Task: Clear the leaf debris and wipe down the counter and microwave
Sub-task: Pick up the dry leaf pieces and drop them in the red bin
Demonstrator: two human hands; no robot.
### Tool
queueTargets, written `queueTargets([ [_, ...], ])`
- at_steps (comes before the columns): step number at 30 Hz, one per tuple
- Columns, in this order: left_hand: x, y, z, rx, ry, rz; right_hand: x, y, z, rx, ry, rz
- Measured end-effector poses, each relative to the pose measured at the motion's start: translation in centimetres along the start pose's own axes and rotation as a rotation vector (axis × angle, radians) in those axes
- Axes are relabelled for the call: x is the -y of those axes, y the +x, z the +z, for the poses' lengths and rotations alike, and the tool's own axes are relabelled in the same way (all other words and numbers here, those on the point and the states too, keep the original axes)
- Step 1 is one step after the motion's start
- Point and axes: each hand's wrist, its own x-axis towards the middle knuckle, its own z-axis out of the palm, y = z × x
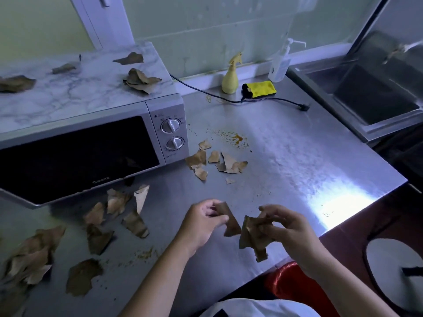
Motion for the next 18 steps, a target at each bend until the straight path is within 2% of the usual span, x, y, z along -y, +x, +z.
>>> queueTargets([
  [2, -0.9, -1.5, 0.1, 0.104, -0.045, 0.037, 1.0, 0.6, 1.1, 0.108, -0.083, -0.043],
  [5, -1.7, -3.1, -0.5, 0.122, -0.098, 0.067, 1.6, 1.6, 2.5, 0.17, -0.138, -0.075],
  [14, 0.1, -6.1, -4.5, 0.032, -0.295, 0.011, 1.3, 3.0, 6.6, 0.378, -0.035, -0.036],
  [16, 0.8, -6.5, -5.7, 0.014, -0.313, 0.003, 1.1, 3.3, 7.5, 0.398, -0.016, -0.011],
  [18, 1.9, -6.4, -7.1, -0.079, -0.266, -0.021, 0.9, 3.6, 8.3, 0.368, -0.019, 0.011],
])
